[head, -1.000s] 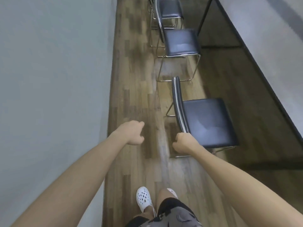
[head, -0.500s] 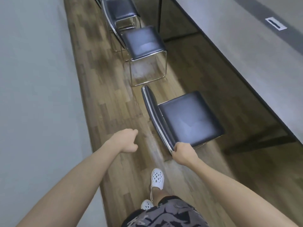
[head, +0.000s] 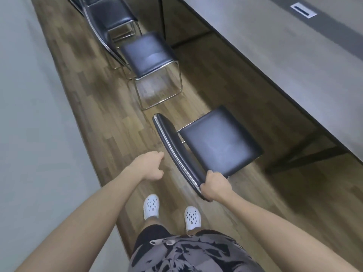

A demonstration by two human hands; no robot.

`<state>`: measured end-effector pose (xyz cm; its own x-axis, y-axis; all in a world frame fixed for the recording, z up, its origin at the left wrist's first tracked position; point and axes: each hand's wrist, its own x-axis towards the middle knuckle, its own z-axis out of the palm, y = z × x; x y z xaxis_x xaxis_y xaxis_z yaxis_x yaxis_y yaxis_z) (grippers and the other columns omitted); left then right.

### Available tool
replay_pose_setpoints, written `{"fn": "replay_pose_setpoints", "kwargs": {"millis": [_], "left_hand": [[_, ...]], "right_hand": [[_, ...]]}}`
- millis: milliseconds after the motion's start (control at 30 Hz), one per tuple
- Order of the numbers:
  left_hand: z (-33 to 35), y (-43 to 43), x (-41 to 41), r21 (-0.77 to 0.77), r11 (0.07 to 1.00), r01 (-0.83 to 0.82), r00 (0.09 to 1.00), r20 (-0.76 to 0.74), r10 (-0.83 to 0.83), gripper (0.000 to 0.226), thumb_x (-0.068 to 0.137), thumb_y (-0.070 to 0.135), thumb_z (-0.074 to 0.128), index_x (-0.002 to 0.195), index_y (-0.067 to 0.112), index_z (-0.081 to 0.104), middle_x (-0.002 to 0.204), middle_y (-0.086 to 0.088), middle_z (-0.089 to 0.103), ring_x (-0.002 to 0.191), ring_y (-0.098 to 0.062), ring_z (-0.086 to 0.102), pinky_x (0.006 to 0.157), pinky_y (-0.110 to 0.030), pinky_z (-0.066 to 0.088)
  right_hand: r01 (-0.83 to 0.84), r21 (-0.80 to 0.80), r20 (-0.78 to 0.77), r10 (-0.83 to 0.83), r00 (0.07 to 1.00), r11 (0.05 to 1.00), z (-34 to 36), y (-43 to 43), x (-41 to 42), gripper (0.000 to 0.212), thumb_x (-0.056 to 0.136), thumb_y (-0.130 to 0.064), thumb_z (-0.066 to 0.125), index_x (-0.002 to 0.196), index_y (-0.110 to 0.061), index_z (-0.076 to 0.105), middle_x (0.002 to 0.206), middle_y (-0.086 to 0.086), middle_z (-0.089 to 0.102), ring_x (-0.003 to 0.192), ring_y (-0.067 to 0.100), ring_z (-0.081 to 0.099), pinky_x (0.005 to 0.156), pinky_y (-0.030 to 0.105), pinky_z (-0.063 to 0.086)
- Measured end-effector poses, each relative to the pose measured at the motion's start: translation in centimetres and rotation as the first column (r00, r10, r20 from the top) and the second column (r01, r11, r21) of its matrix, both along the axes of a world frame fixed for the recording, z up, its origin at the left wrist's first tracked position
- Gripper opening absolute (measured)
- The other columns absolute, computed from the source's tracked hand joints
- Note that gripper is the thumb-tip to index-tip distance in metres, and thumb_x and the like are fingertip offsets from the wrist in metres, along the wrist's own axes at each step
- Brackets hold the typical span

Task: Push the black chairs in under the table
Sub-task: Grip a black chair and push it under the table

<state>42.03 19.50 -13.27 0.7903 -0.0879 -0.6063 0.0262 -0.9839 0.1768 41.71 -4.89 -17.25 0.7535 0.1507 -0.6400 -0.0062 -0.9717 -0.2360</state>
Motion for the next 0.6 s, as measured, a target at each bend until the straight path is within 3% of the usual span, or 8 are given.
{"fn": "replay_pose_setpoints", "kwargs": {"millis": [133, 333, 500, 600], "left_hand": [[-0.4, 1.3, 3.2, 0.014, 0.996, 0.090, 0.996, 0.014, -0.090, 0.056, 0.080, 0.030, 0.056, 0.132, 0.015, 0.045, 0.123, -0.006, 0.053, 0.110, -0.027, 0.057, 0.086, -0.036, 0.050], [-1.1, 3.2, 8.7, 0.047, 0.952, 0.302, 0.951, 0.061, -0.304, 0.033, 0.079, 0.028, 0.057, 0.107, 0.016, 0.045, 0.110, -0.004, 0.049, 0.105, -0.027, 0.055, 0.082, -0.039, 0.050], [-2.1, 4.5, 12.3, 0.046, 0.873, 0.486, 0.870, 0.069, -0.488, 0.041, 0.079, 0.028, 0.062, 0.115, 0.015, 0.047, 0.120, -0.003, 0.048, 0.110, -0.025, 0.053, 0.080, -0.035, 0.047], [-3.1, 5.3, 14.2, 0.090, 0.814, 0.574, 0.813, 0.061, -0.580, 0.065, 0.079, 0.033, 0.067, 0.135, 0.015, 0.041, 0.152, -0.008, 0.029, 0.131, -0.027, 0.040, 0.098, -0.037, 0.045]], "right_hand": [[0.061, -0.001, -0.051, -0.061, 0.997, 0.998, 0.0, 0.8, 0.6, 0.013, 0.080, -0.016, 0.043, 0.093, -0.013, 0.042, 0.111, 0.011, 0.058, 0.096, 0.032, 0.057, 0.073, 0.033, 0.044], [0.214, 0.000, 0.002, -0.214, 0.977, 0.977, -0.4, 3.6, 1.1, 0.030, 0.092, -0.027, 0.042, 0.112, -0.005, 0.051, 0.120, 0.015, 0.058, 0.109, 0.034, 0.057, 0.081, 0.034, 0.044], [0.284, -0.057, 0.010, -0.284, 0.959, 0.957, -0.6, 6.5, 1.3, 0.050, 0.091, -0.049, 0.048, 0.119, -0.008, 0.048, 0.126, 0.013, 0.053, 0.117, 0.034, 0.052, 0.095, 0.042, 0.045], [0.309, -0.116, -0.015, -0.313, 0.950, 0.944, -1.0, 7.9, 1.2, 0.063, 0.083, -0.057, 0.056, 0.126, -0.012, 0.044, 0.131, 0.009, 0.049, 0.122, 0.033, 0.049, 0.098, 0.044, 0.043]]}}
